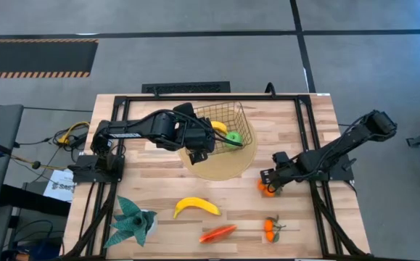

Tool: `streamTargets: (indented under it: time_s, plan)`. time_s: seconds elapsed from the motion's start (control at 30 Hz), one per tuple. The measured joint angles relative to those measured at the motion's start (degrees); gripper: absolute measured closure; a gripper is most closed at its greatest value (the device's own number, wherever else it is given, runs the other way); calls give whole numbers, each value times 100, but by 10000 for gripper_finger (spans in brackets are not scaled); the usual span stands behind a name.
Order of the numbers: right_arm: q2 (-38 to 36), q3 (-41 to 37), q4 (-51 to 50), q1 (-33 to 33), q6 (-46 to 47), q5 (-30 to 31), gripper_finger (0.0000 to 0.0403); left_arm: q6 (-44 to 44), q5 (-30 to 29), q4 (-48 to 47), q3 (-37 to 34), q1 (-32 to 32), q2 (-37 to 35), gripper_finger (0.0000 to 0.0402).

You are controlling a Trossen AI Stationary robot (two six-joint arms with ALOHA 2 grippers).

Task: Build produce basket
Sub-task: Put the oranges into the basket

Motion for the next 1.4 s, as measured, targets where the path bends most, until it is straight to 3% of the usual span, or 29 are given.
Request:
streamTargets:
  time_s: [0.23,0.7,1.13,1.4]
  plan:
    - [0,4,419,98,-11,-80,259,44,-24,0,0,5,0,178]
    - [-23,7,91,157,-273,-960,258,44,-22,-2,0,61,0,178]
    - [-873,251,-273,112,-606,-1417,251,44,-11,2,0,59,0,178]
    - [-987,251,-613,318,-262,-1536,255,42,-2,0,0,57,0,178]
